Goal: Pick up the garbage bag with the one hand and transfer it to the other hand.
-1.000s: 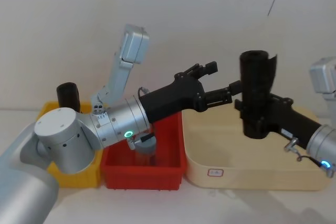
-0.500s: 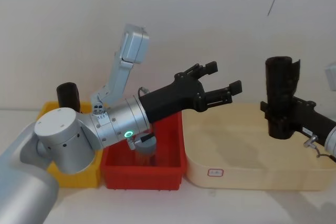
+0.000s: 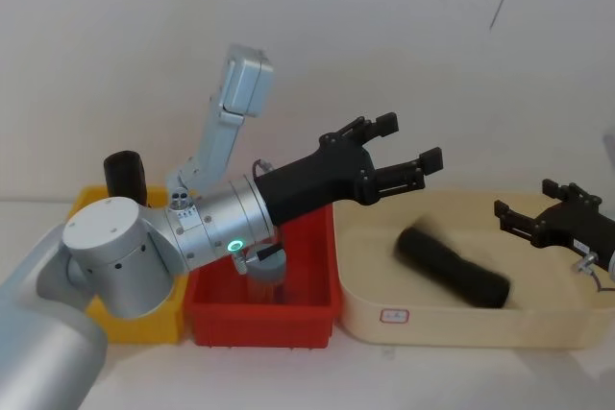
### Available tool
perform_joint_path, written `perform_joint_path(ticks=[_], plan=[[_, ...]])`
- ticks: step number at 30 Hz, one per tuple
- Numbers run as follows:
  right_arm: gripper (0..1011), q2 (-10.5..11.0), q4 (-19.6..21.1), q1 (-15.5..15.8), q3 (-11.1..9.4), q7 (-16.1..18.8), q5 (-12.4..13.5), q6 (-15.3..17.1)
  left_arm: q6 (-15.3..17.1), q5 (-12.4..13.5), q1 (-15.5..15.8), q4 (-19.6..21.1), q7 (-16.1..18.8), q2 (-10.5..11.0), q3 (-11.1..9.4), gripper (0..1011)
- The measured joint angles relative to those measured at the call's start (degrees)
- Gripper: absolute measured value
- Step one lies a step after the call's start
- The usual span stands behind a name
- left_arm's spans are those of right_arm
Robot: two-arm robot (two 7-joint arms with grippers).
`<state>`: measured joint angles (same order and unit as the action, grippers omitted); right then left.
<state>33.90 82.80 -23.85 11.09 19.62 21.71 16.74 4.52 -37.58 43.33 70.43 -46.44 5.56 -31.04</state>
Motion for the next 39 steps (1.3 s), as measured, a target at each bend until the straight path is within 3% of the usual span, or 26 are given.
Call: perform_joint_path(ticks=[7, 19, 27, 39], plan=[[1001, -0.3, 1.5, 0.4, -0.1, -1.2, -1.1, -0.3, -0.3, 0.1, -0.4, 0.8, 1.0, 0.5, 0.3, 1001], [1001, -1.8, 3.6, -0.6, 1.4, 0.5, -1.5, -2.2, -1.2, 1.2, -2.7, 4.5, 5.7, 3.5, 2.3, 1002], [1001, -3.7, 3.7, -2.4, 3.9, 3.6, -1.3, -3.7, -1.5, 2.1, -5.0, 8.4, 10.2, 6.7, 4.6, 1002], [1001, -7.4, 0.2, -6.6, 9.2, 9.3, -0.4, -5.8, -1.4, 3.2, -9.1, 14.4, 17.0, 12.0, 8.9, 1002]])
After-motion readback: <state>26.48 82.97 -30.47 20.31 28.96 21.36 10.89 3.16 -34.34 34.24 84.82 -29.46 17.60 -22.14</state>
